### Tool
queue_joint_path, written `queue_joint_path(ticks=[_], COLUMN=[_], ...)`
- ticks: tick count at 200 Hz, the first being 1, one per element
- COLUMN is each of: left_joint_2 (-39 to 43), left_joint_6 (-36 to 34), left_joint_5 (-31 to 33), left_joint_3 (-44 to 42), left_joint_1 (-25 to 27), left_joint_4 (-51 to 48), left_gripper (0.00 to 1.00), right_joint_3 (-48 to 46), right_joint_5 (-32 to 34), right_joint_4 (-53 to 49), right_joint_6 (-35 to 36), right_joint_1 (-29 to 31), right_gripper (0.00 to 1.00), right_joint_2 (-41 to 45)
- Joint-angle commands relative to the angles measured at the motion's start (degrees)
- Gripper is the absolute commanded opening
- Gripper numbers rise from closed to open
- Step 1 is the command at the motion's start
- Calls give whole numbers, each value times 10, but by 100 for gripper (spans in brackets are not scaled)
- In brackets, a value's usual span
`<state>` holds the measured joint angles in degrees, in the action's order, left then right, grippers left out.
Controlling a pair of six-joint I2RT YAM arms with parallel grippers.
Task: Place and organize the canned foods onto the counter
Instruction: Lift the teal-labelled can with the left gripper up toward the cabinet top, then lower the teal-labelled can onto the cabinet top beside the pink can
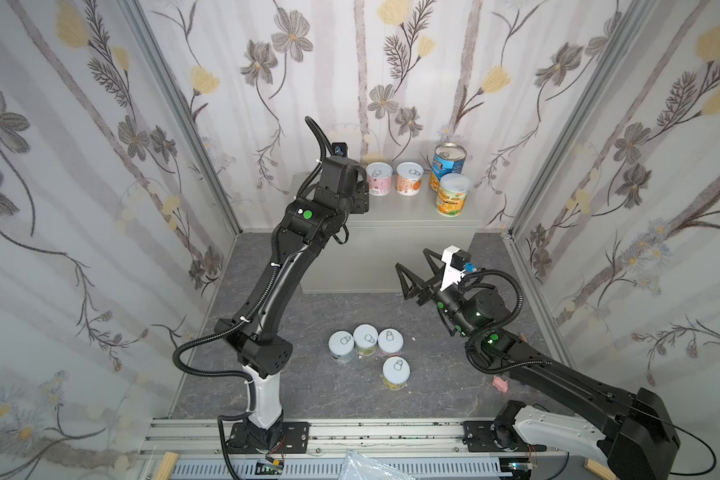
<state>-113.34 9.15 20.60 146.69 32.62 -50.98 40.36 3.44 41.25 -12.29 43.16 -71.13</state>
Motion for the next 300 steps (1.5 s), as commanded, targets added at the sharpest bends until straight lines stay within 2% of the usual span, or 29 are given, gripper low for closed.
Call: queue_joint_path(ticks=[1, 21, 77, 158, 187, 194, 214, 300], left_joint_2=[-52, -62, -76, -104, -108, -109, -111, -109], left_joint_6=[-32, -27, 0, -4, -5, -4, -6, -5], left_joint_5=[18, 4, -86, -65, -74, -77, -85, -71], left_joint_3=[96, 105, 79, 79, 80, 80, 79, 80], left_joint_1=[-4, -17, -48, -51, -52, -52, -52, -56], left_joint_4=[-72, -73, -26, -30, -16, -14, -7, 1], left_gripper=[0, 0, 0, 0, 16, 28, 48, 66], right_joint_3=[-7, -16, -27, -38, -43, -45, -48, -50], right_joint_5=[21, 35, 47, 30, 17, 17, 18, 16], right_joint_4=[-15, -16, -20, -9, -8, -7, -7, -2], right_joint_6=[20, 30, 43, 43, 38, 38, 37, 41], right_joint_1=[1, -1, 0, -1, -1, -1, -1, -1], right_gripper=[100, 100, 100, 100, 100, 100, 100, 100], right_joint_2=[11, 25, 38, 46, 53, 54, 55, 50])
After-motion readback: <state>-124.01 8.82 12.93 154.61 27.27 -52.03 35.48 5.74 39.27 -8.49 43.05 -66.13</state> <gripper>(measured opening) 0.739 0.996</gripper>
